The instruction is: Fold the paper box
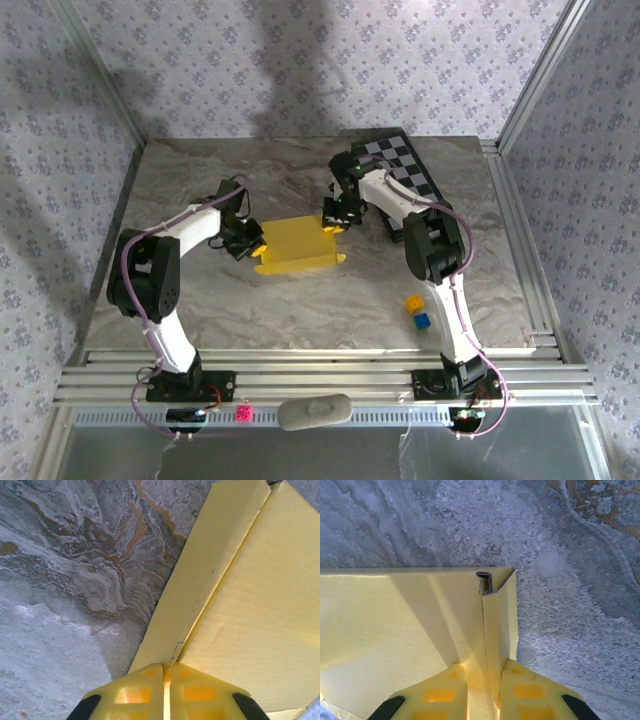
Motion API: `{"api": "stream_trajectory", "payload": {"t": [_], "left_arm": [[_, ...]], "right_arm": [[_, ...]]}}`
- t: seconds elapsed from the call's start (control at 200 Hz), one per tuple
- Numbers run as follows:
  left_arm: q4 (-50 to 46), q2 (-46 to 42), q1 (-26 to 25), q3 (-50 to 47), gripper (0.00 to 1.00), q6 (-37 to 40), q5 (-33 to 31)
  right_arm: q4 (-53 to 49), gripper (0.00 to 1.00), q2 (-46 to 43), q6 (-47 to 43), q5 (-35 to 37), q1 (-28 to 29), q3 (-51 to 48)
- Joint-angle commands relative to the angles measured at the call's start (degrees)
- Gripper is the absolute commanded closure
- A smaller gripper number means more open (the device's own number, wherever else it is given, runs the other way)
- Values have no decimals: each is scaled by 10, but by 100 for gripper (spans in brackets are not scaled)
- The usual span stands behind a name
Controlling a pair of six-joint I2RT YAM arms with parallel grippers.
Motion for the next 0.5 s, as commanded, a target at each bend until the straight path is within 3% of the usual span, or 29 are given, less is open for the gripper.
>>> {"api": "stream_trajectory", "payload": {"t": [0.0, 0.12, 0.495], "left_arm": [[16, 31, -6, -6, 95, -6, -2], [16, 26, -6, -10, 100, -5, -3], [24, 28, -9, -7, 100, -16, 8]], "right_arm": [[-22, 89, 10, 15, -27, 27, 14], [-24, 91, 8, 16, -28, 26, 16], [-28, 100, 10, 32, -36, 29, 21]]}}
